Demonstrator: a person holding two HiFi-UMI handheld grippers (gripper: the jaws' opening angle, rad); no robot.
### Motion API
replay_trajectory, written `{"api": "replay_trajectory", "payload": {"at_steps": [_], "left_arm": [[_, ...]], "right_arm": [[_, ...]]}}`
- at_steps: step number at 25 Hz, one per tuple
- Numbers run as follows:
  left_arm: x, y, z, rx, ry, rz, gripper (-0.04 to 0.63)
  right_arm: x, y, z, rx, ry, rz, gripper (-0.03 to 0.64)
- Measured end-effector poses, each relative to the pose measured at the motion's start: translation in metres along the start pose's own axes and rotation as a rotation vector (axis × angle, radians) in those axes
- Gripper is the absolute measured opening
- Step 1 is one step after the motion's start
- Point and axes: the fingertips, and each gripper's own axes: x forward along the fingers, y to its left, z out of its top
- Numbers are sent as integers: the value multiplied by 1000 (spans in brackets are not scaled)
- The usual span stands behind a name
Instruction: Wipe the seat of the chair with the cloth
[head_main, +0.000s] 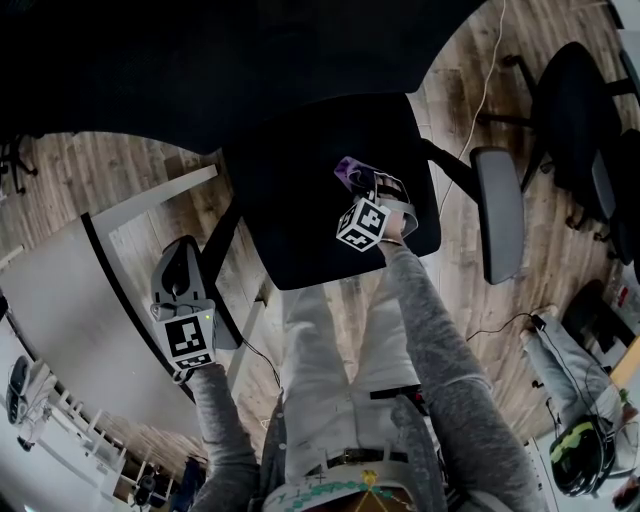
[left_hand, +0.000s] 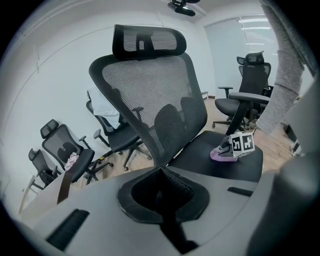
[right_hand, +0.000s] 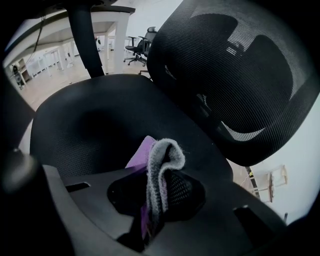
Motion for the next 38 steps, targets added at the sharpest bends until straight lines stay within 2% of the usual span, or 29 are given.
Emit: {"api": "replay_trajectory", "payload": {"at_steps": [21,38], "left_arm": [[1,0,-2,26,10,11,-2],[4,0,-1,46,22,18,-2]], "right_arm": [[-16,-28,-39,84,40,-82,51],[-25,-42,-61,115,72,-106,51]]}}
